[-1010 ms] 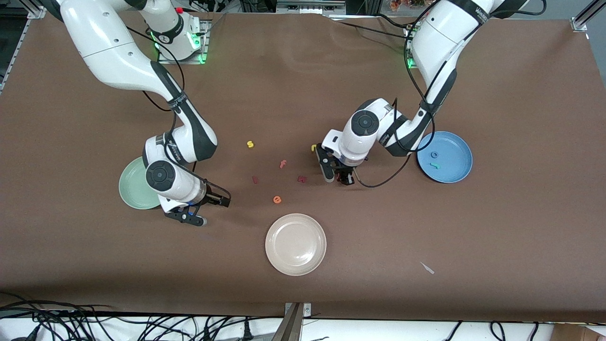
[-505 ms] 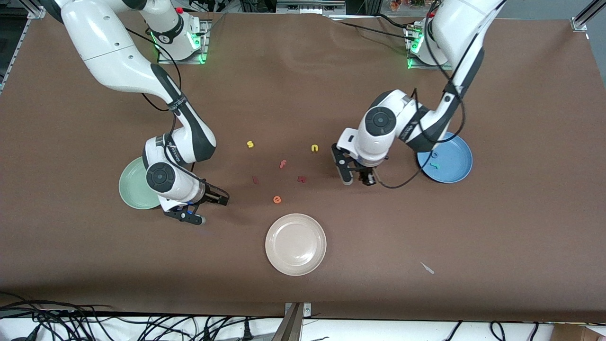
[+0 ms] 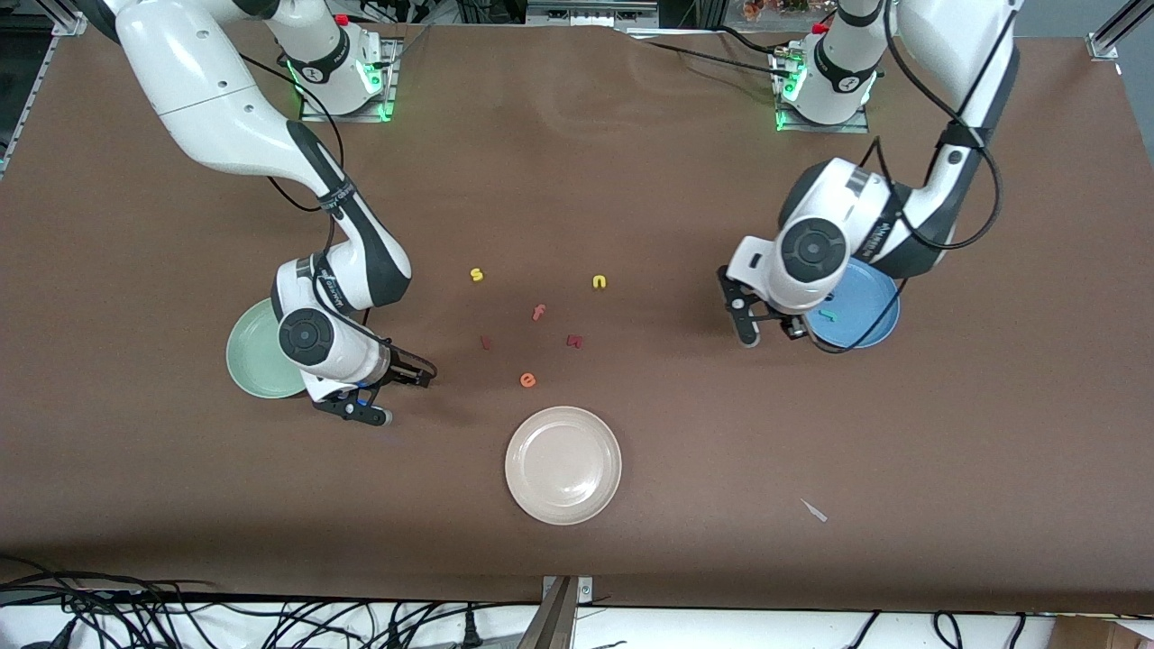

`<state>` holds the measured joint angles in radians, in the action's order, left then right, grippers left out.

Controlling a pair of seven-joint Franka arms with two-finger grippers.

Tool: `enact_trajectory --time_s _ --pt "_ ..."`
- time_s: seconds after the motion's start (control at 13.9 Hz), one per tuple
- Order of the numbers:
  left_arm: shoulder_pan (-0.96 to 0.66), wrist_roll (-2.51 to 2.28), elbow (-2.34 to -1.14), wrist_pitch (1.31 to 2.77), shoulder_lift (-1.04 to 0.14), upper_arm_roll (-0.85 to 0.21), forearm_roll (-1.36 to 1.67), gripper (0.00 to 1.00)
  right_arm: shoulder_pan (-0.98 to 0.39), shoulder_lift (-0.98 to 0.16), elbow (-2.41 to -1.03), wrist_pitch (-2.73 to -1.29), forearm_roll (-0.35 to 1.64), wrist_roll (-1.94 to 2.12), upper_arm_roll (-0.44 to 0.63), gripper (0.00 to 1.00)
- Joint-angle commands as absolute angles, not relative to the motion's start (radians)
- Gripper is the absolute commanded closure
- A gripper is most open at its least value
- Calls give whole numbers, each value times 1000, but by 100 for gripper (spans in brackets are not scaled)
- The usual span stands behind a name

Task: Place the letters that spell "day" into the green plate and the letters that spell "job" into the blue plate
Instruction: 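Carry the b to the blue plate while the right gripper grasps the teal y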

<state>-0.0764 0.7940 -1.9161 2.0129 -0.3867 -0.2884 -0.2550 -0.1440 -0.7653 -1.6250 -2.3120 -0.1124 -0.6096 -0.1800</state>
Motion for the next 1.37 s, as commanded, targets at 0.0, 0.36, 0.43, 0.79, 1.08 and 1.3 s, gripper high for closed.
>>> enact_trajectory --time_s 0.0,0.36,0.43,0.79,1.08,1.3 --pt "-2 928 -2015 2020 -328 -287 -242 100 -137 -759 -1640 -2322 -107 -580 -184 40" --pt "58 1003 -2184 2187 -302 -232 -278 100 -137 -761 -1640 -2321 -107 -574 -184 59" --pt "58 1031 -2218 2253 -304 -206 -282 100 -137 -761 -1640 -2324 -107 -571 -184 62" --pt "60 1051 -2229 2309 -302 -183 -282 0 -137 -761 -1637 -2321 -109 -569 -184 71" --pt "61 1037 -2146 2293 -275 -186 -220 0 -137 -759 -1618 -2313 -109 -555 -184 74" --pt "70 1032 -2088 2283 -276 -187 -97 0 -137 -755 -1588 -2263 -109 -508 -183 76"
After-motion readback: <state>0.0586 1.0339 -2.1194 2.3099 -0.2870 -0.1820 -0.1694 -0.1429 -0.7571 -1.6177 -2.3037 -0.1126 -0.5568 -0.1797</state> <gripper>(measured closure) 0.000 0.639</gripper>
